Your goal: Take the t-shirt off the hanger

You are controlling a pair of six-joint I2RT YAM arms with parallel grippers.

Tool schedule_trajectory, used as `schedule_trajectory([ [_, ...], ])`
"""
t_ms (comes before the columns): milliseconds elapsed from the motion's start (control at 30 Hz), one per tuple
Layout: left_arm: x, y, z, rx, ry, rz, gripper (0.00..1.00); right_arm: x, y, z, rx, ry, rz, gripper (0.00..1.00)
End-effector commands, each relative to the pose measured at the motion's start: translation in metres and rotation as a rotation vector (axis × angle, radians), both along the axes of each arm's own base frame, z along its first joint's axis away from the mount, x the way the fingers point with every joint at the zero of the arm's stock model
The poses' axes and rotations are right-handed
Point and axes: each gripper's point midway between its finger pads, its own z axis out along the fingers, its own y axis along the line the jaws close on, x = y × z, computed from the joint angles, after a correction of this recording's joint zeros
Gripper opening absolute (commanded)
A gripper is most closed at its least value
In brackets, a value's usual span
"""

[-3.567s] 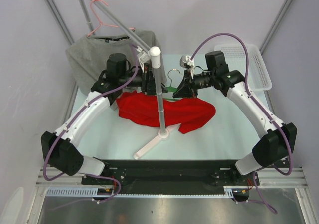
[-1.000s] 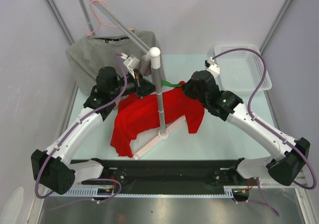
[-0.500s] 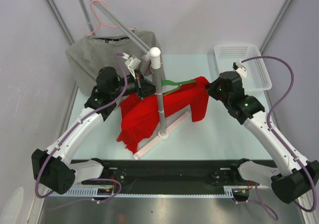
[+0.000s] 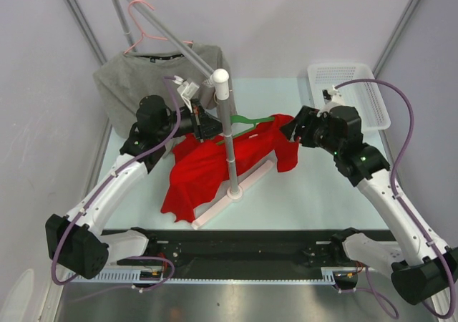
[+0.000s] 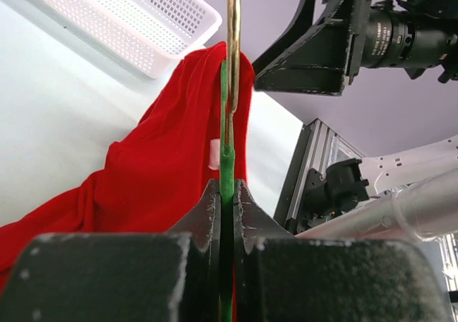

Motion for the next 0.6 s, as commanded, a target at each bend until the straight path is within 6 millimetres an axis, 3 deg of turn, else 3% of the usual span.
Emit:
schedule_trajectory([
  [0, -0.006, 0.000, 0.022, -0.047, -0.022, -0.033, 0.00, -0.003, -0.040, 0.013, -0.079, -0.121, -0.025, 0.69],
  [100, -0.008, -0.001, 0.023, -0.057, -0.012, -0.052, 0.00, -0.001, -0.056, 0.000, -0.120, -0.145, -0.037, 0.70],
  [167, -0.011, -0.002, 0.025, -0.067, -0.009, -0.080, 0.00, -0.001, -0.056, -0.010, -0.152, -0.186, 0.009, 0.69],
  [367, -0.014, -0.001, 0.033, -0.090, 0.000, -0.105, 0.00, -0.007, -0.038, -0.025, -0.201, -0.333, 0.221, 0.58],
  [567, -0.014, 0.003, 0.046, -0.116, -0.007, -0.120, 0.00, -0.006, -0.038, -0.028, -0.270, -0.514, 0.257, 0.60],
])
